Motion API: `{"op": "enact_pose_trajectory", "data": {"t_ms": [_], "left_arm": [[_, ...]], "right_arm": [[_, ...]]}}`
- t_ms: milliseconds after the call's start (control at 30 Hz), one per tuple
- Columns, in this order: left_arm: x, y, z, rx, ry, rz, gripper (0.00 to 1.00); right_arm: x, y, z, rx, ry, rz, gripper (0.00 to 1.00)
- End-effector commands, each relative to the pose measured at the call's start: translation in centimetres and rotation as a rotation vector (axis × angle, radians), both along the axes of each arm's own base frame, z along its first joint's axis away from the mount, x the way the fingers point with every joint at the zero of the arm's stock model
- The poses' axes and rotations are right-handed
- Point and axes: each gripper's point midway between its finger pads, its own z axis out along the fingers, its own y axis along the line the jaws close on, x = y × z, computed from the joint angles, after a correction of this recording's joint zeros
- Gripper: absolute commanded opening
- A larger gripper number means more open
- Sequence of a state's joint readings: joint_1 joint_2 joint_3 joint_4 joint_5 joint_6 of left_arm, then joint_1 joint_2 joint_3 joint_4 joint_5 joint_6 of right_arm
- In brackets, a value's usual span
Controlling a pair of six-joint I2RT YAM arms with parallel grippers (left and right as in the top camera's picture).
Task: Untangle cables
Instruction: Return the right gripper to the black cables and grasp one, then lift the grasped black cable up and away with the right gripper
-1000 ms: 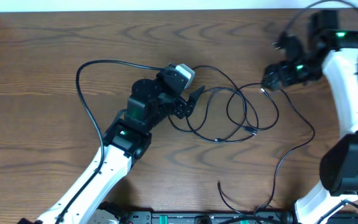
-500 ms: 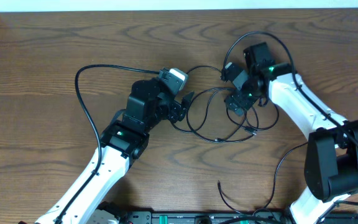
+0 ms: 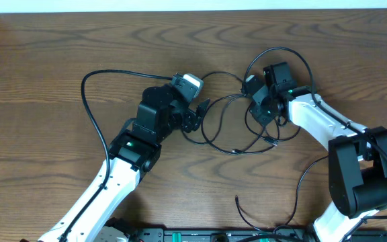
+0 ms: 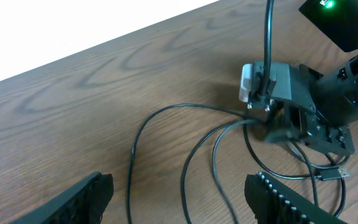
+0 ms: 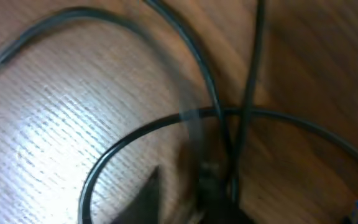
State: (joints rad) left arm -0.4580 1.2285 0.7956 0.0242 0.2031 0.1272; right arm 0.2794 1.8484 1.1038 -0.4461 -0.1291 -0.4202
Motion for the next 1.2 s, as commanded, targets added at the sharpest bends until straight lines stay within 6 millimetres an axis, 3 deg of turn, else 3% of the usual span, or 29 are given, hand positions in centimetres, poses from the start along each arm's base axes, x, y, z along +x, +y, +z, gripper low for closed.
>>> {"op": "enact_pose_trajectory", "data": {"t_ms": [0,167,300,400,567,733,833,1167], "left_arm": [[0.2,0.2,0.9,-0.012,-0.015,0.016,0.73],[0.2,0.2,0.8,-0.010,-0.011,0.016,0.73],[0.0,0.3,0.3,-0.001,0.007,0.016,0.73],[-0.1,0.4,0.2,0.002,0.013,0.016,0.73],[-0.1,0.4,0.2,0.002,0.013,0.016,0.73],[-0.1,0.4,0.2,0.002,0.013,0.016,0.73],[-0.1,0.4,0.2,0.002,0.013,0.016,0.73],[-0.1,0.4,0.2,0.002,0.013,0.016,0.73]], "right_arm": [[0.3,0.3,0.8,0.044,-0.009,-0.090,0.01],[1.6,1.1,3.6,0.129,-0.046,-0.191,0.01],[3.2,1.8,9.3,0.206,-0.155,-0.228,0.01],[4.4,2.1,15.5,0.271,-0.280,-0.233,0.01],[5.0,2.3,28.2,0.387,-0.545,-0.208,0.01],[3.8,2.2,39.9,0.554,-0.760,-0.222,0.01],[1.8,3.1,45.9,0.662,-0.847,-0.134,0.01],[-0.7,2.9,54.3,0.804,-0.995,-0.100,0.01]]}}
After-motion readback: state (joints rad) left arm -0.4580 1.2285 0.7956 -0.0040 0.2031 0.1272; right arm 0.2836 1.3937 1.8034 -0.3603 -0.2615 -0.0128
